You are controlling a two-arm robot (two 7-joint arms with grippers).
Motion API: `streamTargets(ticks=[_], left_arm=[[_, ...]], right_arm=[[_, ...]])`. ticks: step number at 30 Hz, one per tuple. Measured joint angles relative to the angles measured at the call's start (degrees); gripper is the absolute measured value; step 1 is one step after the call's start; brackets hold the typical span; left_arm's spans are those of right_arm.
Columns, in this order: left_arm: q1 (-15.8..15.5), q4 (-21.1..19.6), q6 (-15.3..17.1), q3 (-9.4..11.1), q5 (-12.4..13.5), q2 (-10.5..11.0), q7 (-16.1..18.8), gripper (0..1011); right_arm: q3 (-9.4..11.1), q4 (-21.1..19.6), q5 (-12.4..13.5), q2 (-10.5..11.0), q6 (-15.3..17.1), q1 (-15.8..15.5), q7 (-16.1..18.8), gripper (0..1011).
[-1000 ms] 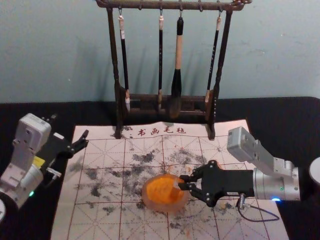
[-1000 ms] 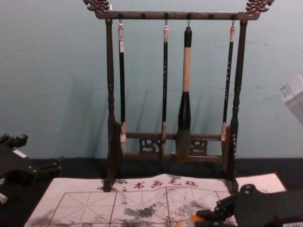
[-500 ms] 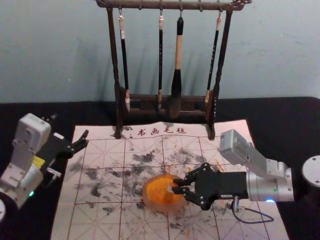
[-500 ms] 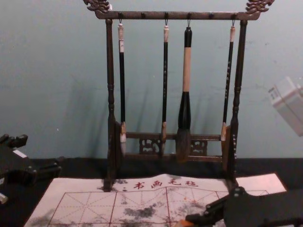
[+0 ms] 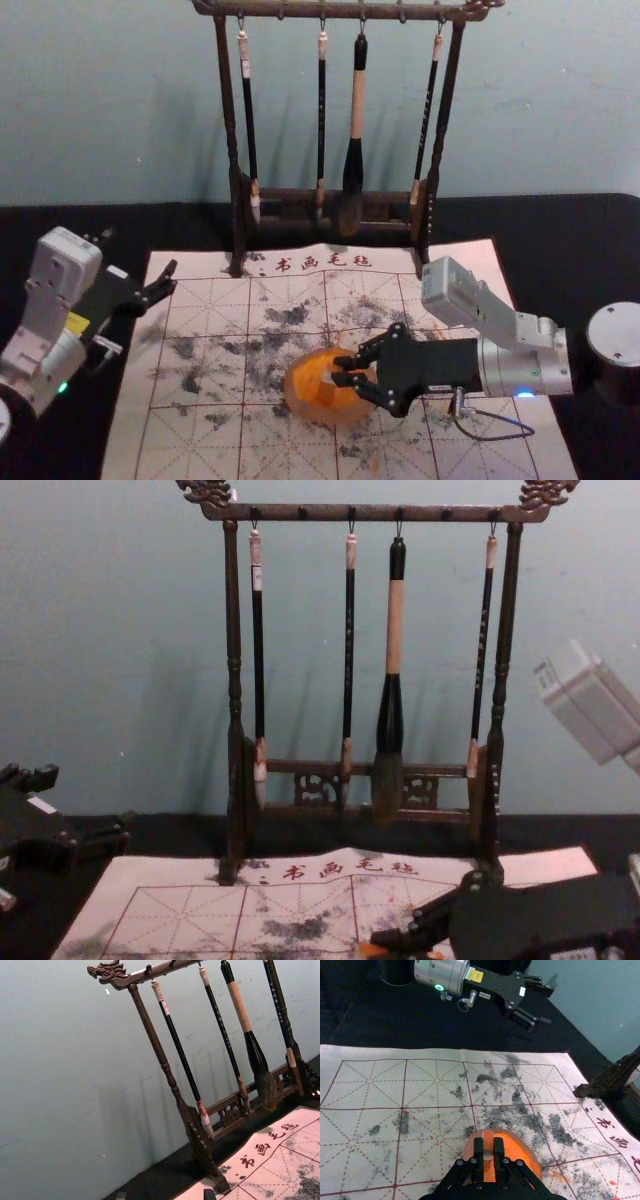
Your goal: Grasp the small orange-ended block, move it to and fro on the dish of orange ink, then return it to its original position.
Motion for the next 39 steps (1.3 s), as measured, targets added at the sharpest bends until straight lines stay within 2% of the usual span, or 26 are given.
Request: streamTargets(ticks=[14, 21, 30, 39], left_arm=[[0.0, 0.0, 0.0, 0.0, 0.0, 0.0, 0.0, 1001], [0.0, -0.01, 0.0, 0.0, 0.0, 0.0, 0.0, 1001], [0.0, 0.0, 0.0, 0.0, 0.0, 0.0, 0.0, 1001], [0.0, 0.0, 0.0, 0.0, 0.0, 0.0, 0.0, 1002]], right_arm=[[-0.27, 2.66, -0.73, -1.62, 0.89, 2.04, -1.01, 81], [0.27, 3.38, -0.91, -1.84, 1.4, 2.39, -1.93, 81], [1.26, 2.81, -0.7, -0.81, 2.05, 1.75, -2.49, 81], [1.88, 0.17, -0.11, 1.0, 2.41, -0.21, -2.58, 81]])
